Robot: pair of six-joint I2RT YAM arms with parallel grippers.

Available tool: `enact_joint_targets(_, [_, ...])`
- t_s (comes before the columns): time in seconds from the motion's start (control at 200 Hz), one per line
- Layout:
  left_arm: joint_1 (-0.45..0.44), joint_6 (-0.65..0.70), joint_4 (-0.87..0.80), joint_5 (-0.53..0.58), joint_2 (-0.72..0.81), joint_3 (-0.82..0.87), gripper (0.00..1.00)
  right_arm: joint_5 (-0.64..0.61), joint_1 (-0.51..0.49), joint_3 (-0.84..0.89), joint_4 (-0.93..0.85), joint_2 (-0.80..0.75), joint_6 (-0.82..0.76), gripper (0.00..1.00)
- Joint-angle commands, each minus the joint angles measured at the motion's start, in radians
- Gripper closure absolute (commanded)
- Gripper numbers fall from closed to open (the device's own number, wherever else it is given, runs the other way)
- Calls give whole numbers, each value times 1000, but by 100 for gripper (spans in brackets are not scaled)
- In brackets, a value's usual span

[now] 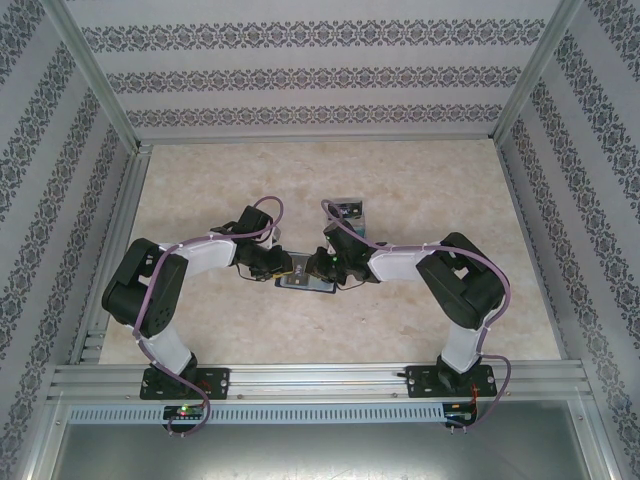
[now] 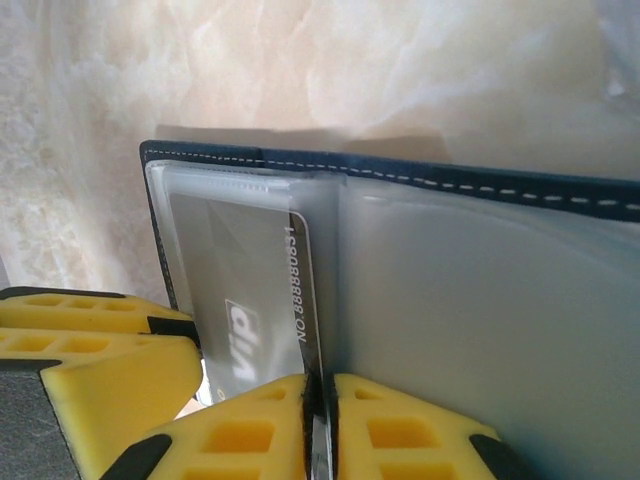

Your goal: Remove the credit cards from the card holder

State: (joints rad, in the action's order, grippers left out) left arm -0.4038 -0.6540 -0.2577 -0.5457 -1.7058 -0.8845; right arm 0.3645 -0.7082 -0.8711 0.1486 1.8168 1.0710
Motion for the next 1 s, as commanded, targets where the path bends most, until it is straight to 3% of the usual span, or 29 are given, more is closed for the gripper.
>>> enact_joint_targets(0.0, [2, 1, -20, 4, -21, 19, 76, 23, 12, 25, 55, 17, 18, 90])
enact_joint_targets(0.07, [2, -1, -23, 5, -22, 19, 76, 25, 17, 42, 70, 7, 22, 100])
enact_joint_targets(0.66, [5, -12, -55, 37, -47, 12, 78, 42, 85, 170, 112, -78, 4, 100])
enact_joint_targets(0.779, [4, -9, -55, 31, -49, 10, 79, 59, 81, 156, 150, -59, 10, 82])
enact_joint_targets(0.999, [5, -7, -57, 26, -52, 10, 83, 88, 70, 118, 188, 0, 25, 81])
